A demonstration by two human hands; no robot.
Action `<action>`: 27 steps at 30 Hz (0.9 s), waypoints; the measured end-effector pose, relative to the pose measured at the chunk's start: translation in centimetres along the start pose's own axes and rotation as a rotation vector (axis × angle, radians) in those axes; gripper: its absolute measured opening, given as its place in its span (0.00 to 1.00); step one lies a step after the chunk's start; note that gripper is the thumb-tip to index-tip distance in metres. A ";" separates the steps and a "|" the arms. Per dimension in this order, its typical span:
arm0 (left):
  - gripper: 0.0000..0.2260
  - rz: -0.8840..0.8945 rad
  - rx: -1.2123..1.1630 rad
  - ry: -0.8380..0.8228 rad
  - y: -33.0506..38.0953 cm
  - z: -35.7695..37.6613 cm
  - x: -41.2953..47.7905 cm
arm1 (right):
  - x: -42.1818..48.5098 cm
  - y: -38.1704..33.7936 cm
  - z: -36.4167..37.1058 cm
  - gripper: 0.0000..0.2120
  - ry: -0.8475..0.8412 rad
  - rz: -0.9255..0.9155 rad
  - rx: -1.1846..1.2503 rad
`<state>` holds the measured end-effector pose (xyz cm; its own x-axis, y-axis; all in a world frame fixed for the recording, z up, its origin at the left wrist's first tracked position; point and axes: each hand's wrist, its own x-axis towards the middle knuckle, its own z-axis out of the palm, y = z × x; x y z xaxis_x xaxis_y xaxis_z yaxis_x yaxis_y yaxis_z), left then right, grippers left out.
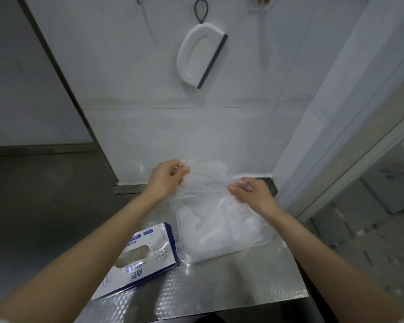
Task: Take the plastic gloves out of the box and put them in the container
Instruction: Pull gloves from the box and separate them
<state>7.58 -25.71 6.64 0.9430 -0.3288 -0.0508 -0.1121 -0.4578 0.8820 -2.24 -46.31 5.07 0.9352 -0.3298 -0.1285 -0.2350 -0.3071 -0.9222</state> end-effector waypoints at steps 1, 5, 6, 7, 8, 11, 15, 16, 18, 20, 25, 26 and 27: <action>0.11 0.056 0.020 0.034 0.5 -0.2 0.3 | 0.4 -0.4 -0.4 0.11 0.046 -0.050 -0.031; 0.07 0.334 -0.050 0.137 3.0 -0.8 0.0 | 0.9 -2.1 -2.3 0.02 0.202 -0.257 0.012; 0.06 0.405 -0.071 0.141 3.5 -1.1 -0.6 | 0.7 -2.4 -2.7 0.02 0.228 -0.327 0.021; 0.05 0.476 -0.070 0.133 3.6 -1.4 -1.3 | 0.4 -2.5 -3.1 0.04 0.238 -0.407 0.008; 0.04 0.546 -0.037 0.113 3.5 -1.6 -2.0 | 0.1 -2.3 -3.5 0.07 0.227 -0.501 -0.035; 0.09 0.668 0.141 -0.048 1.1 -2.1 -3.9 | -0.4 0.0 -3.9 0.16 0.138 -0.741 -0.289; 0.09 0.721 0.551 -0.245 -3.7 -1.2 -4.8 | -0.8 4.2 -3.2 0.19 -0.096 -0.729 -0.533; 0.08 0.737 0.647 -0.268 -4.6 -0.7 -4.8 | -0.9 4.9 -2.8 0.18 -0.160 -0.694 -0.611; 0.05 0.735 0.799 -0.334 -5.7 0.3 -4.5 | -1.0 6.0 -1.8 0.15 -0.294 -0.592 -0.753; 0.05 0.684 0.895 -0.435 -5.9 1.3 -4.4 | -0.8 7.1 -0.7 0.17 -0.421 -0.501 -0.866; 0.15 0.471 1.108 -0.563 -5.4 3.2 -4.4 | -0.1 7.5 0.2 0.22 -0.615 -0.256 -0.854; 0.16 0.447 1.082 -0.507 -4.9 3.5 -4.4 | 0.0 6.8 0.0 0.22 -0.658 -0.211 -0.793; 0.16 0.427 1.038 -0.429 -4.5 3.9 -4.4 | 0.1 6.0 -0.2 0.21 -0.664 -0.184 -0.717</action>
<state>2.70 -25.40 1.12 0.6091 -0.7743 -0.1717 -0.7751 -0.6270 0.0778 -3.61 -48.30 -0.38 0.8803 0.2764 -0.3855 0.0289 -0.8424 -0.5381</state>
